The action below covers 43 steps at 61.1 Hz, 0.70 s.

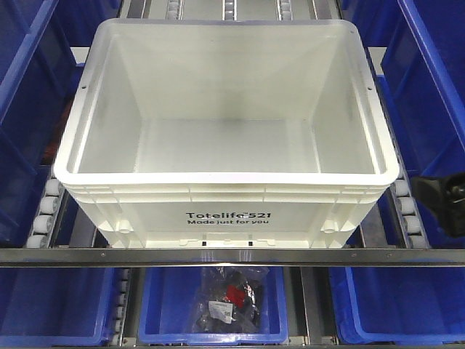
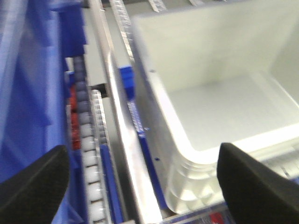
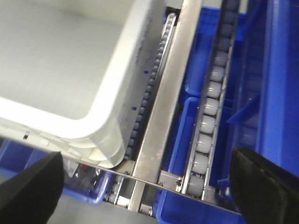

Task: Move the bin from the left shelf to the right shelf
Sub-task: 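Lower both grippers onto the white tote's side rims and close them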

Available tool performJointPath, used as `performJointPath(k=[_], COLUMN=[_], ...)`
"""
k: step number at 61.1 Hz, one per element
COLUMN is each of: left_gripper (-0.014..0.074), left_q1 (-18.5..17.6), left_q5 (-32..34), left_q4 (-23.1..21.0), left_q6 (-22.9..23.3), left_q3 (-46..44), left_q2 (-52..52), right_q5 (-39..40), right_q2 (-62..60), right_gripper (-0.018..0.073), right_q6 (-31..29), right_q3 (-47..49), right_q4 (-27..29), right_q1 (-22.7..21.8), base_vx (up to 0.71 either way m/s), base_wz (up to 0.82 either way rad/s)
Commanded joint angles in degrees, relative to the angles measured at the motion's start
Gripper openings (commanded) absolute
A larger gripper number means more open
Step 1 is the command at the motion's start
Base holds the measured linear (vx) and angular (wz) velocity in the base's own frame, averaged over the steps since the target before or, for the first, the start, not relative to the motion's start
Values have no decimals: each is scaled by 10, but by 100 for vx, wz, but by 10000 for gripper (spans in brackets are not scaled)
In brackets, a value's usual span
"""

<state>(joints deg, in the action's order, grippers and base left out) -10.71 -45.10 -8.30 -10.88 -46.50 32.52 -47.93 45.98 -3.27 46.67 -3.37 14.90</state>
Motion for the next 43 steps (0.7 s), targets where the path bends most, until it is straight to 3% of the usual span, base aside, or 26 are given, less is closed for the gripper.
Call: performJointPath(k=[1,11,20,27,43], left_gripper=[611,606,602,592,591], left_q1=[-52,-112,-113,-113,-113], left_q5=[32,26,-23,-73,-106], left_q4=[3,64,108,115,162], left_q6=[-5,24,92,145,236], left_q3=[-17,-36,-118,-184,-275], left_q2=[34,119,230,310,442], right_q5=[12,-20,-32,-56,-92], right_q2=[31,108,175,228,324], right_gripper=[693,672,667,664,652], right_q6=[26,69,73,101,164], right_q3=[42,100,157,203,284], right_q4=[-40,-65,-55,-54,-60], right_q1=[27,28,28,28,28], base_vx=[0,0,0,0,0], base_wz=[0,0,0,0,0])
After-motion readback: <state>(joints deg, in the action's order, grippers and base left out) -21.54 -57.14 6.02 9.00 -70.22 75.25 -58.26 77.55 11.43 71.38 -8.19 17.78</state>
